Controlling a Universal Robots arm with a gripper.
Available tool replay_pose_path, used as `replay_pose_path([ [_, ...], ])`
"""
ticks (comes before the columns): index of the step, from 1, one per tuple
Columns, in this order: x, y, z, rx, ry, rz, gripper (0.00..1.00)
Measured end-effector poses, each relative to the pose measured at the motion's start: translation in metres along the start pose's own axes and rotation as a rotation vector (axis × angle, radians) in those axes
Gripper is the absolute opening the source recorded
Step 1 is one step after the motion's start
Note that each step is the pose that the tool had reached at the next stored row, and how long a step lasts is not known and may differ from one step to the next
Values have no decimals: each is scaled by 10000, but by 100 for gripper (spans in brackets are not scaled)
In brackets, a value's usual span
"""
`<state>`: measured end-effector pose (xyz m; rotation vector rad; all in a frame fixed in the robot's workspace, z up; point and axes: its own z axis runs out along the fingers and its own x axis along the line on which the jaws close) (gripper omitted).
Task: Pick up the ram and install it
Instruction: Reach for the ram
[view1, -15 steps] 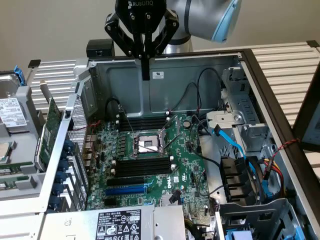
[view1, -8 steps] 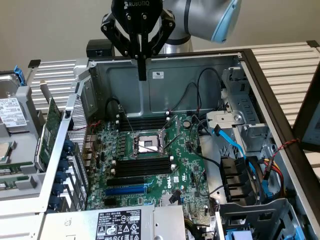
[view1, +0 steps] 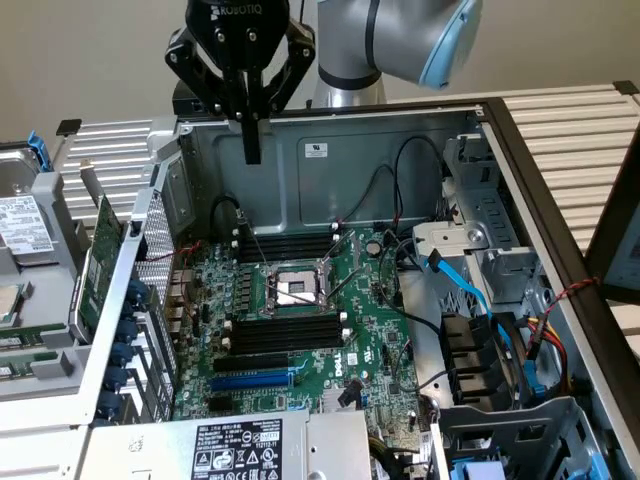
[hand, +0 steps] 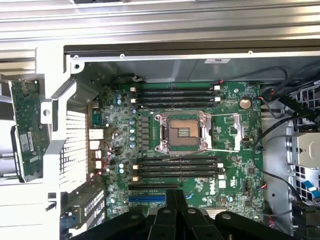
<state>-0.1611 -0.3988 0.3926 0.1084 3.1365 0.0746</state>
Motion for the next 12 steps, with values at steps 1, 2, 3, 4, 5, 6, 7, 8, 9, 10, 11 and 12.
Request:
replay_pose_path([
  [1, 44, -3, -1, 5, 52, 3, 11],
  [2, 85, -6, 0, 7, 90, 5, 11],
  [3, 132, -9, 0, 9, 120, 7, 11],
  [4, 176, -12, 1, 11, 137, 6, 11],
  [5, 222, -15, 2, 12, 153, 6, 11],
  [6, 267, -17, 4, 12, 161, 7, 11],
  [7, 312, -20, 7, 12, 167, 8, 11],
  [8, 358, -23, 9, 14, 174, 7, 11],
  [9, 406, -25, 11, 14, 180, 7, 11],
  [10, 451, -28, 13, 14, 188, 8, 11],
  [11, 497, -31, 14, 14, 195, 9, 11],
  [12, 542, -35, 15, 15, 205, 8, 11],
])
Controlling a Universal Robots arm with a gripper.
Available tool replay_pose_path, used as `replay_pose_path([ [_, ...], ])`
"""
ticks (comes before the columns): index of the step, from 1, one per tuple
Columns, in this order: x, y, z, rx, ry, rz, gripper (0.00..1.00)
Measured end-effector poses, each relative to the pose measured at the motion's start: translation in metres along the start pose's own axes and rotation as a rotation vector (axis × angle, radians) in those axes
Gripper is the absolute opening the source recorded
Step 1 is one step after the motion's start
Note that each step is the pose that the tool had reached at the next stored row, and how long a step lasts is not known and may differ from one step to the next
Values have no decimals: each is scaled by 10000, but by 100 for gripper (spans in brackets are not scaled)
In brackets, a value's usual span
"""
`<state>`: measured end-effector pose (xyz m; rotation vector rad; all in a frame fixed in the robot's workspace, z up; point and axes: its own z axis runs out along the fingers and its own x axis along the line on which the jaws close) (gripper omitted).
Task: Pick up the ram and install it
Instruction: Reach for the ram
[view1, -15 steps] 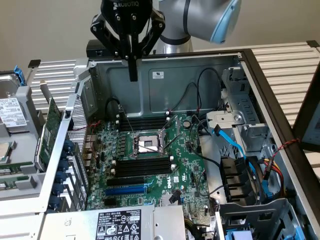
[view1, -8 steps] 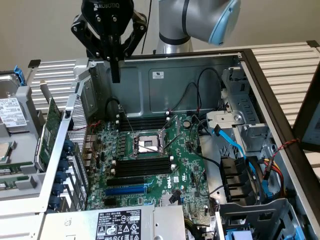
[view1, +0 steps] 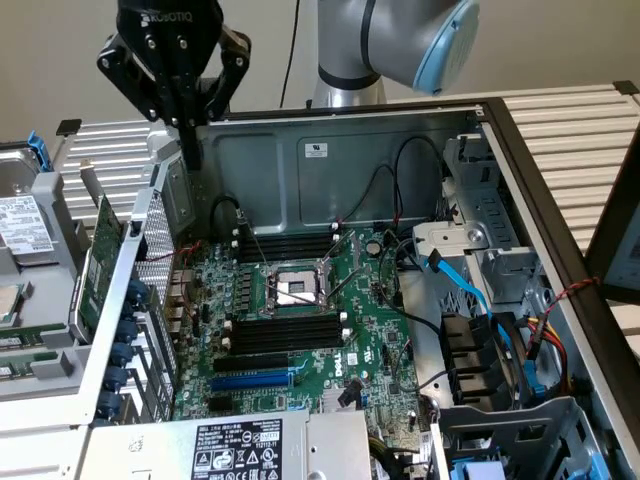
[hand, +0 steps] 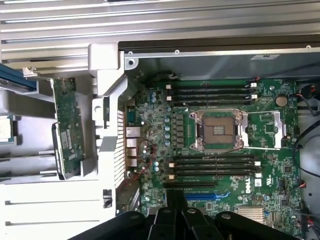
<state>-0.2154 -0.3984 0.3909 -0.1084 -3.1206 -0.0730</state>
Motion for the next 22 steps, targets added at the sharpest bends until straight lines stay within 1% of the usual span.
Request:
replay_pose_path([
  [4, 181, -13, 6, 5, 64, 4, 11],
  [6, 272, -19, 12, 6, 80, 4, 11],
  [13, 587, -41, 32, 7, 93, 5, 11],
  [22, 997, -70, 45, 4, 95, 5, 11],
])
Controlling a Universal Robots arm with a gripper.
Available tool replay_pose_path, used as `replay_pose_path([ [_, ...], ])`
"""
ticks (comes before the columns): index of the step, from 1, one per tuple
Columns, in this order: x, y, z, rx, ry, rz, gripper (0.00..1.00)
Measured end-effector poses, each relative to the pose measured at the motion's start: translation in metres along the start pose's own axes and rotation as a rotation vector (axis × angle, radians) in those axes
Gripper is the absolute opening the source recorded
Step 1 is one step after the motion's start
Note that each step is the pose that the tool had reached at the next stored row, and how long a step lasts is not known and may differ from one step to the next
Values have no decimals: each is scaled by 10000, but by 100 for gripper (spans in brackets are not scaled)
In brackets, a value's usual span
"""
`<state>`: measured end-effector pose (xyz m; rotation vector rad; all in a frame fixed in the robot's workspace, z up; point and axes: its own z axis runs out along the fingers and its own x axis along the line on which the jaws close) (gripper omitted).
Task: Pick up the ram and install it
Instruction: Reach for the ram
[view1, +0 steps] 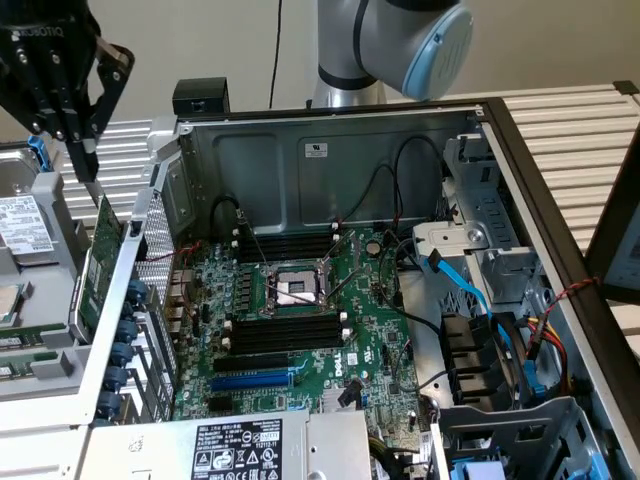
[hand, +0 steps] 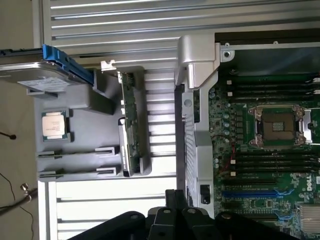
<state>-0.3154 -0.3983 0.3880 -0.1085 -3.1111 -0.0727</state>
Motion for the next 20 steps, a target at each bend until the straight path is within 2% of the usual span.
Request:
replay_pose_path([
  [20, 906, -62, 34, -1, -1, 0, 11],
])
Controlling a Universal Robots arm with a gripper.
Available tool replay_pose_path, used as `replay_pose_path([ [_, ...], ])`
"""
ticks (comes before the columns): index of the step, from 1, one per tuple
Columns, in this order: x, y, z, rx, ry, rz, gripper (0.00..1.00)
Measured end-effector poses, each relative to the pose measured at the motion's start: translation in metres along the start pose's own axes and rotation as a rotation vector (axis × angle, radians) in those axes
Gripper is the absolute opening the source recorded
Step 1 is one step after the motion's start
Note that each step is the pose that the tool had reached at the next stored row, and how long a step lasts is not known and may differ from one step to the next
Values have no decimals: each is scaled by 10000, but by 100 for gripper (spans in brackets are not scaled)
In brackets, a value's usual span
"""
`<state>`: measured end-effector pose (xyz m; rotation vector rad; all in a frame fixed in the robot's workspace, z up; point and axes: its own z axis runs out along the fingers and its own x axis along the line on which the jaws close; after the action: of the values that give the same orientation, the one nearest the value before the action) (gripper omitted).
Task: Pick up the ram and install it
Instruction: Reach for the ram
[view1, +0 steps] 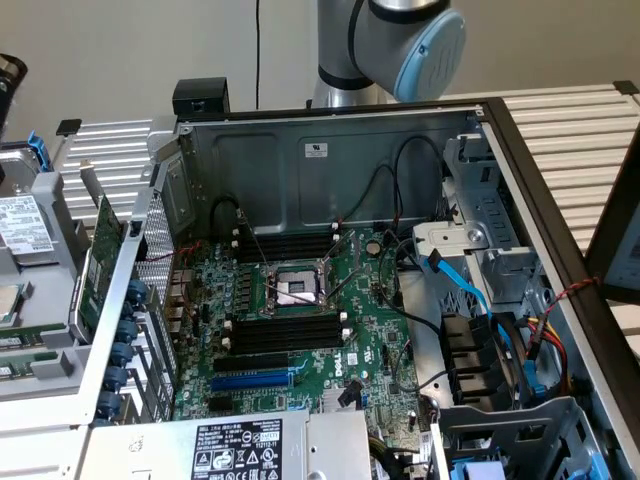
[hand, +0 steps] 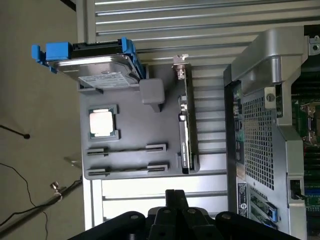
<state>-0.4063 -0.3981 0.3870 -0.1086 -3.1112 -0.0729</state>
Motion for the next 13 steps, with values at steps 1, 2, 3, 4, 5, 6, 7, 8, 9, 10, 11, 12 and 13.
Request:
replay_pose_path([
  [1, 46, -3, 2, 0, 1, 0, 11],
  [2, 91, -6, 3, 1, 1, -1, 11],
  [3, 136, -9, 6, 0, 1, -1, 11],
  [4, 182, -12, 8, 0, 0, -1, 11],
  [5, 227, -15, 10, 0, 0, -1, 11],
  [6, 273, -19, 12, 0, 1, 0, 11],
  [7, 318, -22, 14, 0, 0, 0, 11],
  [8, 363, -25, 16, 0, -1, 0, 11],
  [9, 408, -28, 17, 0, -1, 0, 11],
  [10, 453, -31, 19, 0, -3, -1, 11],
  [11, 490, -33, 21, 0, -6, -1, 11],
  [12, 515, -28, 23, 1, -8, -2, 11],
  [13, 530, -12, 24, 3, -9, -1, 11],
])
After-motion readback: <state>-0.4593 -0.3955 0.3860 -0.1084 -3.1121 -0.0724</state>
